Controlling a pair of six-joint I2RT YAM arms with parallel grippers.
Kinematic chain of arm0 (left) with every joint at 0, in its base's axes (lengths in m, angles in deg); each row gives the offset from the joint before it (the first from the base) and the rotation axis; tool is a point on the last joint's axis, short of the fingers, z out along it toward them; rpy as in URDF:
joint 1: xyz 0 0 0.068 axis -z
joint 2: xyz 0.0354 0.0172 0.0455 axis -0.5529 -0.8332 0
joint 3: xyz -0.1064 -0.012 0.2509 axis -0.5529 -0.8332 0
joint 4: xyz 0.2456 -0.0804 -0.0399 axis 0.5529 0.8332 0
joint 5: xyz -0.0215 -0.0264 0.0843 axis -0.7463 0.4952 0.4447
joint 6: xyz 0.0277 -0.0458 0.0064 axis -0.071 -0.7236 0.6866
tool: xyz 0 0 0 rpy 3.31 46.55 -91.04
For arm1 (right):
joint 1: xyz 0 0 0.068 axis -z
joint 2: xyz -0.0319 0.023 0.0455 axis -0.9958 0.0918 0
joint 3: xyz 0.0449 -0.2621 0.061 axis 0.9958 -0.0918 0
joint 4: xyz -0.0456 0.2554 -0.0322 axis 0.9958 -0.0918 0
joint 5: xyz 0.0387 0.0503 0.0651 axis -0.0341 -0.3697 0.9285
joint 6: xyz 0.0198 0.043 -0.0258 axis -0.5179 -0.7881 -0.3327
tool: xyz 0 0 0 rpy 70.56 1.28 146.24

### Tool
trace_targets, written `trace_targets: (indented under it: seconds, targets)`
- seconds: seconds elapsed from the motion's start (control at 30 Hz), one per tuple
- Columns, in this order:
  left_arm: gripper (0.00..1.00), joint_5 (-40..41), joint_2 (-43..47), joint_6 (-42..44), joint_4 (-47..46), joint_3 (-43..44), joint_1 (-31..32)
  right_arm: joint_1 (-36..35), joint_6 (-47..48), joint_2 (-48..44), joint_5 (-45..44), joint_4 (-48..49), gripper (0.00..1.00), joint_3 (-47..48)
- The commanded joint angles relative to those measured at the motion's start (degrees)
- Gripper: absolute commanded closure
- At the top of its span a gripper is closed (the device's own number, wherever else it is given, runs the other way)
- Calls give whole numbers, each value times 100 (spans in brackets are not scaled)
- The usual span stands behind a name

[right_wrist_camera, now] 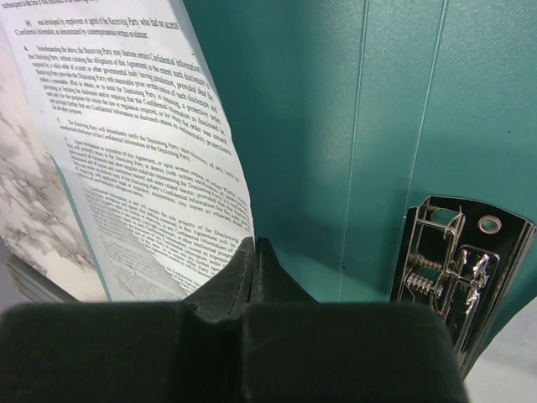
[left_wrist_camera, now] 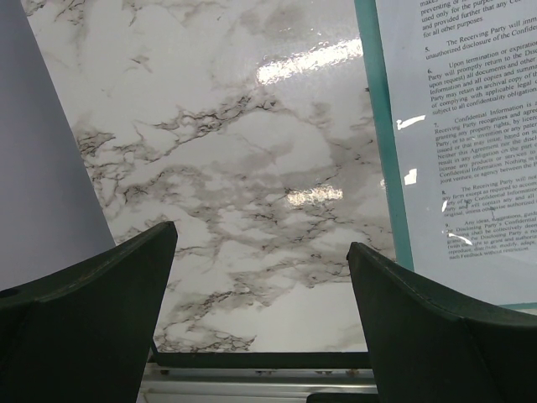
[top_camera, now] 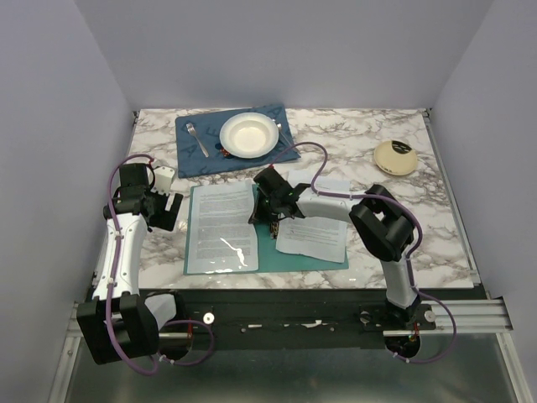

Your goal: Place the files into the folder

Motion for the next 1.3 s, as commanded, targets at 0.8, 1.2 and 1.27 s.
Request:
trace_targets:
  seconds: [0.8,1.2,1.27]
  targets:
    - [1,-33,-8,88,56,140,-55,-139,148,-257,-272,-921,75,25]
    - [1,-50,-69,79,275,290,-55,-139,833,-855,-921,-1754,56,543]
    - [1,-173,-87,53,319,360,-55,-139,1009,-943,-1333,-2097,57,710]
